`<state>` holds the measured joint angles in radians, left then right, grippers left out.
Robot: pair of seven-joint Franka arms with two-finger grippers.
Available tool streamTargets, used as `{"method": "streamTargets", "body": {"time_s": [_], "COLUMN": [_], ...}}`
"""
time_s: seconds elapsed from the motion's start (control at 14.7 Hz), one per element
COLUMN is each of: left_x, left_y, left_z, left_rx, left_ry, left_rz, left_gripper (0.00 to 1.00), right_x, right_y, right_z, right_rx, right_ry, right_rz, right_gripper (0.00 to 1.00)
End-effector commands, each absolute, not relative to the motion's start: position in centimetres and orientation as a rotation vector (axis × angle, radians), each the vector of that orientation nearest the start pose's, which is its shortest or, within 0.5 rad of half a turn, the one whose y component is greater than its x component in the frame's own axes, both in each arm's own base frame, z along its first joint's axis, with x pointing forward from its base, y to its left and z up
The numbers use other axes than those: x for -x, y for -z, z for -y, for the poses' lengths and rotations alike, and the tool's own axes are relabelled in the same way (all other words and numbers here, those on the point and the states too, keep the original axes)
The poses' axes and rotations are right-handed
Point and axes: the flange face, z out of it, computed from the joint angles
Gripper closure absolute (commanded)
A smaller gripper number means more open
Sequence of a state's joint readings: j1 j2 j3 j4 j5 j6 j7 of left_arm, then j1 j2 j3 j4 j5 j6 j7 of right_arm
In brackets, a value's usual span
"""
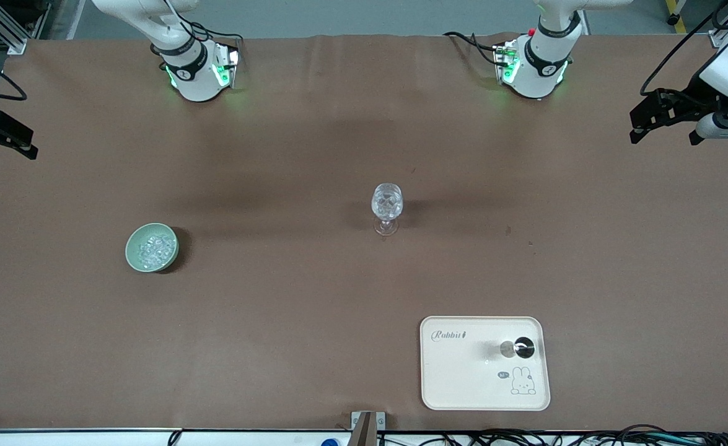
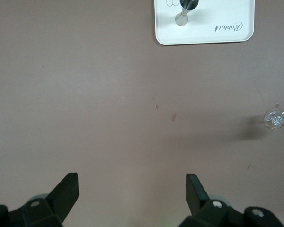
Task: Pour wine and add ice with both arms
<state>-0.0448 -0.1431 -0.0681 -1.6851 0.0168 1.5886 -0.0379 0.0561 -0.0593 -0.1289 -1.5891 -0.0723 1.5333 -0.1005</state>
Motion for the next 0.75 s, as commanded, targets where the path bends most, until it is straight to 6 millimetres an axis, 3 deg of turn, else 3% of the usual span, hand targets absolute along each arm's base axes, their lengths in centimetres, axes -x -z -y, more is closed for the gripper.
{"method": "streamTargets", "body": {"time_s": [0.0,0.68], "left_x": [-50.4,-50.2], "left_y": [-65.2,-65.1], "left_z": [5.7,5.6], "left_rx": [3.128,3.145], "left_ry": [0.102,0.086], "left_rz": [-0.117,-0.108], "left_gripper": [0.00,0.00], "right_x": [-53.0,-54.1], "right_y": [-64.4,-63.3], "right_z": [5.4,4.9], "right_rx": [3.193,3.158], "right_ry": [-0.007,-0.013], "right_rz": [0.055,0.062], "right_gripper": [0.00,0.00]}}
